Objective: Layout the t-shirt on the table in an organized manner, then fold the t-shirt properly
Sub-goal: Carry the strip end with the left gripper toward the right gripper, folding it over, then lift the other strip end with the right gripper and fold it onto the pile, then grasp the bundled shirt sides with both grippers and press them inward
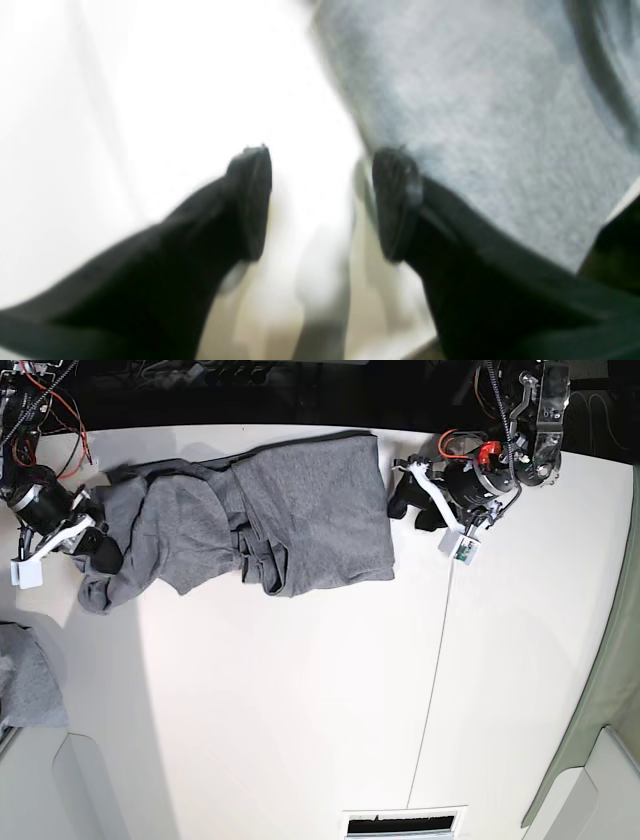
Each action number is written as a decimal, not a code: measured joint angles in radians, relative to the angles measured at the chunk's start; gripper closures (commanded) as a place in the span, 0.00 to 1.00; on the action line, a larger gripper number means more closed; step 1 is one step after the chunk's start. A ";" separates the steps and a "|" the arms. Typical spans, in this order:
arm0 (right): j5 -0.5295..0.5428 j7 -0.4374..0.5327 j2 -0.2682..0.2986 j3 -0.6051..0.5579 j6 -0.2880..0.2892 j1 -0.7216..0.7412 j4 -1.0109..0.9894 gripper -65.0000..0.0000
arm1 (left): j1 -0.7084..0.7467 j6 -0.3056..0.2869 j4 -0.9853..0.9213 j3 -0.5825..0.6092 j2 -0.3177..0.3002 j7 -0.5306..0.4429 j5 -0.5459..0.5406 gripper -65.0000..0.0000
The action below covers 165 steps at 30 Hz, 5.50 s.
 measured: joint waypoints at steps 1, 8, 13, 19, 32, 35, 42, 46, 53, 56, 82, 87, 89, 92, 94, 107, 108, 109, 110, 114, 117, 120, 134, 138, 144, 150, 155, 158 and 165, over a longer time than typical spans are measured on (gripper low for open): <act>0.003 -0.001 -0.014 -0.003 0.000 0.000 0.032 1.00 | -0.002 0.000 -0.011 0.022 0.002 -0.008 -0.003 0.46; -0.003 -0.004 -0.127 -0.192 0.007 -0.022 0.168 1.00 | -0.005 -0.003 -0.035 0.097 0.023 -0.034 -0.011 0.46; -0.161 0.040 -0.204 -0.417 0.019 -0.051 0.171 1.00 | -0.006 -0.008 -0.035 0.096 0.022 -0.034 -0.004 0.46; -0.266 0.049 -0.212 -0.616 0.019 -0.051 0.171 0.31 | -0.011 -0.011 -0.035 0.096 0.022 -0.033 0.006 0.46; -0.241 0.029 -0.211 -0.716 0.019 -0.048 0.325 0.31 | -0.011 -0.081 -0.039 -0.165 0.016 0.057 -0.101 0.47; -0.305 0.076 -0.212 -0.699 0.014 -0.048 0.352 0.42 | -0.008 -0.135 -0.017 -0.238 0.017 0.134 -0.180 0.56; -0.489 0.147 -0.212 -0.587 -0.027 0.007 0.322 1.00 | 0.000 -0.172 0.174 -0.272 0.018 0.213 -0.432 0.92; -0.502 0.154 -0.213 -0.535 -0.034 0.069 0.211 1.00 | 0.000 -0.175 0.250 -0.153 0.017 0.244 -0.494 0.92; -0.501 0.213 -0.214 -0.522 -0.035 0.246 -0.074 1.00 | 0.006 -0.177 0.246 0.153 0.050 0.248 -0.346 0.92; -0.504 0.216 -0.212 -0.547 -0.037 0.305 -0.195 1.00 | 0.010 -0.179 0.195 0.194 0.053 0.227 -0.253 0.92; -0.217 0.164 -0.137 -0.538 0.003 0.077 -0.188 1.00 | -0.432 -0.182 -0.356 0.075 0.021 0.031 -0.005 0.92; -0.223 0.150 -0.139 -0.496 0.003 0.080 -0.136 1.00 | -0.427 -0.179 -0.284 0.076 -0.004 0.135 -0.144 0.92; -0.221 0.151 -0.139 -0.461 0.003 0.080 -0.086 1.00 | -0.428 -0.179 -0.220 0.076 -0.027 0.169 -0.203 0.92; -0.221 0.150 -0.138 -0.409 0.002 0.083 -0.006 1.00 | -0.426 -0.179 -0.134 0.076 -0.071 0.217 -0.287 0.92; -0.197 0.131 -0.138 -0.395 0.003 0.085 0.032 1.00 | -0.415 -0.179 -0.095 0.076 -0.108 0.264 -0.368 0.92; -0.405 0.223 -0.139 -0.667 0.002 0.122 -0.070 1.00 | -0.142 -0.179 -0.075 0.074 -0.117 0.094 -0.298 0.92; -0.414 0.240 -0.138 -0.676 0.000 0.129 -0.118 1.00 | -0.135 -0.179 -0.108 0.073 -0.102 0.067 -0.269 0.92; -0.415 0.254 -0.138 -0.682 0.000 0.137 -0.167 1.00 | -0.133 -0.179 -0.147 0.073 -0.085 0.057 -0.249 0.92; -0.406 0.278 -0.138 -0.686 0.004 0.146 -0.214 1.00 | -0.135 -0.179 -0.186 0.073 -0.068 0.040 -0.233 0.92; -0.376 0.330 -0.139 -0.686 0.016 0.186 -0.329 1.00 | -0.168 -0.194 -0.266 0.070 -0.035 0.026 -0.240 0.92; -0.371 0.329 -0.138 -0.686 0.013 0.188 -0.320 1.00 | -0.187 -0.193 -0.265 0.070 -0.031 0.036 -0.246 0.92; -0.362 0.307 -0.138 -0.686 -0.003 0.180 -0.267 1.00 | -0.203 -0.180 -0.233 0.071 -0.031 0.112 -0.259 0.92; -0.343 0.136 -0.148 -0.685 -0.004 0.176 0.000 1.00 | -0.198 -0.179 0.016 0.031 -0.033 0.308 -0.465 0.92; -0.303 0.123 -0.150 -0.685 -0.004 0.126 0.001 1.00 | -0.127 -0.179 0.060 0.002 -0.033 0.319 -0.490 0.92; -0.373 0.130 -0.150 -0.685 -0.003 0.057 -0.009 1.00 | -0.027 -0.179 0.090 -0.031 -0.033 0.271 -0.445 0.92; -0.442 0.244 -0.150 -0.685 0.003 0.052 -0.116 1.00 | 0.039 -0.178 0.089 -0.031 -0.031 0.134 -0.268 0.92; -0.410 0.267 -0.150 -0.685 0.004 0.055 -0.153 1.00 | 0.027 -0.179 0.089 -0.032 -0.031 0.113 -0.229 0.92; -0.397 0.265 -0.150 -0.685 0.004 0.055 -0.150 1.00 | 0.019 -0.178 0.089 -0.033 -0.031 0.113 -0.229 0.92; -0.403 0.226 -0.150 -0.647 -0.001 0.046 -0.030 1.00 | 0.019 -0.179 0.089 -0.063 -0.030 0.136 -0.267 0.92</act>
